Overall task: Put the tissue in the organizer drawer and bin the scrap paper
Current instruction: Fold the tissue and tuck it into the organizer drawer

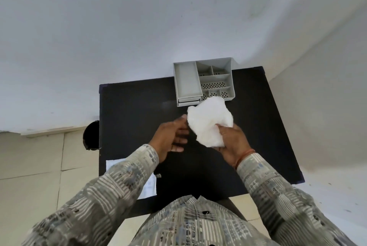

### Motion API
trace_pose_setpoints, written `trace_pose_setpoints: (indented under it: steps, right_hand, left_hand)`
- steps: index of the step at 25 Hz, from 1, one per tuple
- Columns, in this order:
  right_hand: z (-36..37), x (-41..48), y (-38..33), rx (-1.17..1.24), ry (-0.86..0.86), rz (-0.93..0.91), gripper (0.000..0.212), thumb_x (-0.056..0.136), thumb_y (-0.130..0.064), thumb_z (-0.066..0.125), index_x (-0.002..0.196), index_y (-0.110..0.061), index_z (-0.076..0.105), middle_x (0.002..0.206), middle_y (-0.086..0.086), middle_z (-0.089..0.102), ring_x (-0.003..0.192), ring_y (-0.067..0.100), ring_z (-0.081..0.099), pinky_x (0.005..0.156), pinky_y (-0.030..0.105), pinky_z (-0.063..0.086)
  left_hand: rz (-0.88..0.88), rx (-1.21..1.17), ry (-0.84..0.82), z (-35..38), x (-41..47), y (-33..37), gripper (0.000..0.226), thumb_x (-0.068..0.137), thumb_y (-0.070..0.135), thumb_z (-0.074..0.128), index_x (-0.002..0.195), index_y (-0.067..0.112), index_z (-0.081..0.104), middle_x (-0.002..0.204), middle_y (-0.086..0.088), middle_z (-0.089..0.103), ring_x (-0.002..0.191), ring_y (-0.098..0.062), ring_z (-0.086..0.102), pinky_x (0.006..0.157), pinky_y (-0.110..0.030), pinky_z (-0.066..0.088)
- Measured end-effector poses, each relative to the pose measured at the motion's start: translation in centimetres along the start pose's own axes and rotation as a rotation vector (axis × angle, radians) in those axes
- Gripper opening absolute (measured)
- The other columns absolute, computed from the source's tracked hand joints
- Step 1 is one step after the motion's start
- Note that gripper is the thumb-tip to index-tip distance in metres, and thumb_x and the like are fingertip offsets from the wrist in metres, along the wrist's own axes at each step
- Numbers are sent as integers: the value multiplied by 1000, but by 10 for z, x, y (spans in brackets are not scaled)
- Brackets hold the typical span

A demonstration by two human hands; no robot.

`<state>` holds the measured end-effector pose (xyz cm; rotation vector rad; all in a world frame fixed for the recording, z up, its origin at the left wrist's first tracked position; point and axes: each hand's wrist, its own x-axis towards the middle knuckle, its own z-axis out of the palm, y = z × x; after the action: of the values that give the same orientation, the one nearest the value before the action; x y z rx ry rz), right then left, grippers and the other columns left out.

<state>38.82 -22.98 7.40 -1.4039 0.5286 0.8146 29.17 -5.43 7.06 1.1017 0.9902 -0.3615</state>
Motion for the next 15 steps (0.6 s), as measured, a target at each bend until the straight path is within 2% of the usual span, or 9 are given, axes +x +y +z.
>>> trace_pose_setpoints:
  steps: [2, 4, 5, 7, 9, 11, 13, 15]
  right_hand:
    - [-9, 4, -2, 10, -15, -13, 43, 102, -5, 58, 141, -23, 60, 133, 10, 71, 116, 39, 71, 78, 61, 64]
    - [-17, 8, 0, 58, -50, 2, 45, 101, -5, 59, 141, -27, 62, 135, 10, 72, 118, 41, 70, 84, 66, 61]
    - [-20, 10, 0, 80, -59, 8, 45, 101, -5, 59, 140, -28, 62, 135, 10, 72, 118, 41, 71, 83, 64, 62]
    - [-26, 12, 0, 94, -80, 1, 44, 103, -6, 58, 141, -29, 62, 134, 8, 73, 119, 40, 71, 81, 60, 63]
    - [-31, 14, -2, 104, -108, -8, 44, 104, -8, 59, 141, -30, 62, 134, 7, 73, 120, 39, 71, 80, 58, 63]
    - [-37, 19, -6, 88, -126, -14, 42, 103, -12, 62, 140, -31, 63, 133, 6, 74, 120, 39, 71, 82, 60, 63]
    - [-42, 24, -10, 73, -126, 3, 40, 102, -15, 63, 139, -32, 64, 132, 6, 74, 119, 38, 72, 84, 62, 62]
    - [-47, 29, -17, 59, -126, 20, 40, 103, -17, 63, 139, -32, 64, 134, 7, 73, 119, 38, 72, 82, 60, 63]
  left_hand:
    - [-52, -242, 50, -8, 34, 7, 40, 100, 42, 67, 125, 12, 69, 130, -13, 74, 104, -29, 71, 82, -46, 61]
    - [-108, -504, 75, -5, 71, 16, 29, 102, 27, 66, 121, 6, 67, 131, -15, 69, 114, -31, 67, 88, -47, 59]
    - [-118, -564, 94, -1, 89, 22, 27, 103, 22, 64, 122, 3, 67, 132, -16, 68, 118, -31, 66, 89, -46, 58]
    - [-109, -572, 145, 10, 119, 33, 32, 103, 14, 60, 131, -2, 65, 135, -16, 67, 115, -28, 66, 80, -42, 58]
    - [-102, -560, 164, 22, 137, 43, 32, 103, 8, 56, 131, -3, 65, 126, -16, 69, 101, -25, 68, 69, -39, 56]
    - [-117, -579, 185, 32, 151, 48, 22, 102, 6, 55, 121, 1, 66, 105, -12, 69, 86, -22, 67, 64, -37, 55]
    - [-130, -585, 225, 36, 160, 49, 15, 101, 5, 58, 114, 5, 66, 89, -9, 68, 75, -19, 67, 61, -36, 54]
    - [-133, -592, 262, 38, 171, 44, 18, 99, 6, 62, 115, 6, 70, 85, -7, 69, 72, -18, 67, 64, -37, 57]
